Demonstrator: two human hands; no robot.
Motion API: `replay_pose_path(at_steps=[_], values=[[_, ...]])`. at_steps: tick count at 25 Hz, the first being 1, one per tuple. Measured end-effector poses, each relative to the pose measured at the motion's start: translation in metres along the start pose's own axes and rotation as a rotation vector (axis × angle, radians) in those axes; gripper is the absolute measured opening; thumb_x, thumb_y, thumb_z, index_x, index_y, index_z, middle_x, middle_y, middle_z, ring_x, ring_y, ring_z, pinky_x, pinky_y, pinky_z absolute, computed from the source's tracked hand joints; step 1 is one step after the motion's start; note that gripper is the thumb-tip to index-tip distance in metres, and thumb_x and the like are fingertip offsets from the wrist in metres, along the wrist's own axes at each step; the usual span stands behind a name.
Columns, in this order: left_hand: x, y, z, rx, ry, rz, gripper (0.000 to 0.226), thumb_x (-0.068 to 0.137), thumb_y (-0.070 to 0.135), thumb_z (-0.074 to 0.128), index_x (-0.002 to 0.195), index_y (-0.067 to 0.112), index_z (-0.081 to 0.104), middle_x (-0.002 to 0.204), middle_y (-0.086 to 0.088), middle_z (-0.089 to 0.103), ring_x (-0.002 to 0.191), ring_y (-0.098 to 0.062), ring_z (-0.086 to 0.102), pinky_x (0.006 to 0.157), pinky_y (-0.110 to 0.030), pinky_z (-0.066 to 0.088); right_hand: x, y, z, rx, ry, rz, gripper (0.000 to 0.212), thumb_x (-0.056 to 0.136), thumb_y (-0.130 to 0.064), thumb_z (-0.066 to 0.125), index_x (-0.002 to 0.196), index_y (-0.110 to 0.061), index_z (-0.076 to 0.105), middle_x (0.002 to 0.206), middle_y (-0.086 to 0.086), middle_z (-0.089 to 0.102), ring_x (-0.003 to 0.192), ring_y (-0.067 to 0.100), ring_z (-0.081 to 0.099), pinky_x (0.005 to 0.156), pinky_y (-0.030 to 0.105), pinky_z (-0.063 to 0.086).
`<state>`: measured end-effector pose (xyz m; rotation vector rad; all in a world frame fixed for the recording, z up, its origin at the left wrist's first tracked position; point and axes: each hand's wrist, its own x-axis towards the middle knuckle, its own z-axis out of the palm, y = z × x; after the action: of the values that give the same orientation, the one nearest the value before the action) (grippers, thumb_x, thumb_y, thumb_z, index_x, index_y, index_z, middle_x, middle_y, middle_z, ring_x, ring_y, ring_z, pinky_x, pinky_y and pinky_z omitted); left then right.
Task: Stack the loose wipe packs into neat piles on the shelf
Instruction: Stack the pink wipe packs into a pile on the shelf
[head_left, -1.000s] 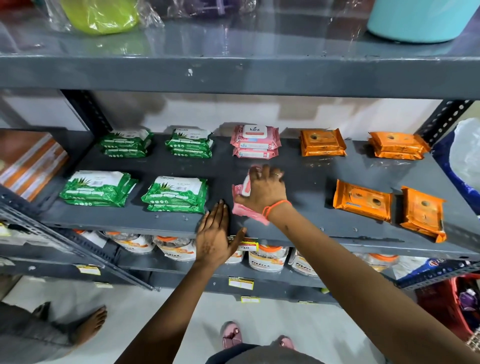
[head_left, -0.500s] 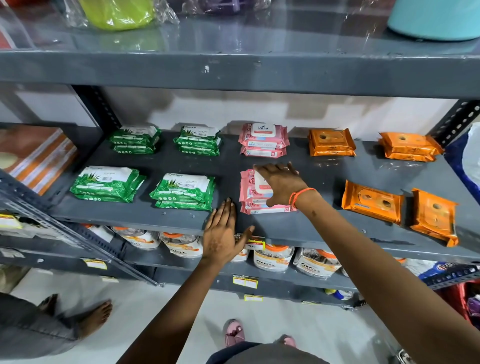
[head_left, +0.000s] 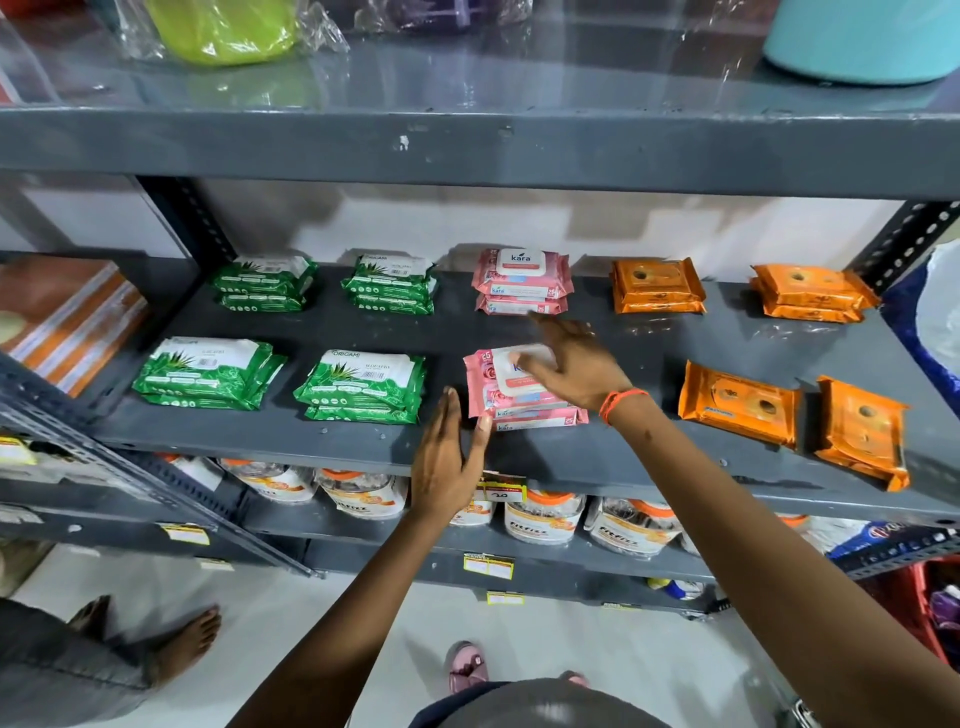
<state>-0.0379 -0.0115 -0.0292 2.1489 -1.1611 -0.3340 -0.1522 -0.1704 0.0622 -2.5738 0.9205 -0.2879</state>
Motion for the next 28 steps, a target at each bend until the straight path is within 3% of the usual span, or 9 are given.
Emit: replay_pose_path(at_steps=[3, 6, 9, 12, 14, 15, 17, 22, 28], values=[[0.018, 0.028, 0.003, -0.338, 0.002, -0.041, 0.062, 0.095, 0.052, 0.021, 0.148, 0.022, 0.012, 0.159, -0.001, 0.016, 0.145, -0.019, 0.018, 0.120, -0.041, 0.018, -0.005, 0.009, 0.014, 0.268, 0.099, 0.199, 0.054, 0.096, -0.040, 0.045, 0.144, -0.018, 0.032, 0.148, 0.010, 0.042, 0.133, 0.032, 0.043, 0.108, 0.046, 0.043], [0.035, 0.047, 0.006, -0.418, 0.051, -0.091, 0.053, 0.100, 0.038, 0.028, 0.148, 0.018, 0.018, 0.158, -0.003, 0.018, 0.145, -0.018, 0.019, 0.119, -0.036, 0.018, -0.012, 0.014, 0.031, 0.399, 0.030, 0.280, 0.062, 0.097, -0.038, 0.044, 0.150, -0.021, 0.018, 0.162, 0.002, 0.011, 0.148, 0.024, 0.014, 0.122, 0.045, 0.018], [0.039, 0.047, 0.011, -0.400, 0.048, -0.103, 0.052, 0.100, 0.035, 0.033, 0.147, 0.016, 0.021, 0.157, -0.005, 0.024, 0.143, -0.021, 0.026, 0.115, -0.034, 0.023, -0.008, 0.016, 0.037, 0.493, 0.104, 0.338, 0.062, 0.098, -0.037, 0.041, 0.151, -0.019, 0.014, 0.162, 0.002, 0.007, 0.149, 0.023, 0.009, 0.123, 0.045, 0.012], [0.042, 0.046, 0.012, -0.448, 0.018, -0.161, 0.052, 0.099, 0.037, 0.036, 0.147, 0.022, 0.022, 0.153, -0.005, 0.033, 0.136, -0.024, 0.038, 0.107, -0.031, 0.032, -0.008, 0.018, 0.043, 0.739, 0.107, 0.501, 0.070, 0.093, -0.045, 0.048, 0.150, -0.020, 0.015, 0.156, 0.010, 0.028, 0.139, 0.029, 0.037, 0.114, 0.047, 0.036], [0.046, 0.046, 0.011, -0.470, 0.015, -0.202, 0.050, 0.099, 0.035, 0.037, 0.146, 0.023, 0.026, 0.148, -0.007, 0.042, 0.130, -0.027, 0.046, 0.100, -0.030, 0.037, -0.008, 0.015, 0.046, 0.888, 0.142, 0.578, 0.061, 0.093, -0.044, 0.049, 0.143, -0.017, 0.029, 0.135, 0.016, 0.056, 0.110, 0.030, 0.062, 0.094, 0.039, 0.052], [0.049, 0.046, 0.011, -0.471, 0.018, -0.211, 0.048, 0.099, 0.034, 0.037, 0.145, 0.023, 0.028, 0.145, -0.009, 0.047, 0.126, -0.028, 0.050, 0.097, -0.029, 0.039, -0.007, 0.014, 0.047, 0.925, 0.170, 0.598, 0.053, 0.094, -0.043, 0.048, 0.138, -0.016, 0.035, 0.126, 0.017, 0.063, 0.098, 0.029, 0.066, 0.085, 0.036, 0.054], [0.053, 0.043, 0.010, -0.475, 0.023, -0.214, 0.046, 0.099, 0.033, 0.038, 0.144, 0.022, 0.032, 0.139, -0.011, 0.053, 0.122, -0.028, 0.054, 0.092, -0.027, 0.039, -0.006, 0.010, 0.049, 0.977, 0.251, 0.628, 0.041, 0.097, -0.040, 0.044, 0.128, -0.014, 0.045, 0.119, 0.018, 0.066, 0.091, 0.030, 0.067, 0.079, 0.035, 0.055], [0.061, 0.037, 0.011, -0.463, 0.073, -0.237, 0.040, 0.100, 0.029, 0.038, 0.138, 0.020, 0.043, 0.133, -0.014, 0.058, 0.118, -0.028, 0.055, 0.083, -0.021, 0.036, -0.008, -0.003, 0.056, 0.934, 0.334, 0.660, 0.038, 0.100, -0.034, 0.035, 0.126, -0.009, 0.046, 0.119, 0.021, 0.064, 0.103, 0.040, 0.064, 0.092, 0.055, 0.052], [0.065, 0.034, 0.008, -0.454, 0.071, -0.226, 0.040, 0.100, 0.028, 0.037, 0.138, 0.018, 0.042, 0.134, -0.015, 0.057, 0.117, -0.027, 0.055, 0.084, -0.022, 0.038, -0.004, -0.006, 0.057, 0.931, 0.343, 0.667, 0.039, 0.100, -0.034, 0.035, 0.126, -0.008, 0.047, 0.120, 0.020, 0.064, 0.105, 0.039, 0.063, 0.094, 0.054, 0.051]])
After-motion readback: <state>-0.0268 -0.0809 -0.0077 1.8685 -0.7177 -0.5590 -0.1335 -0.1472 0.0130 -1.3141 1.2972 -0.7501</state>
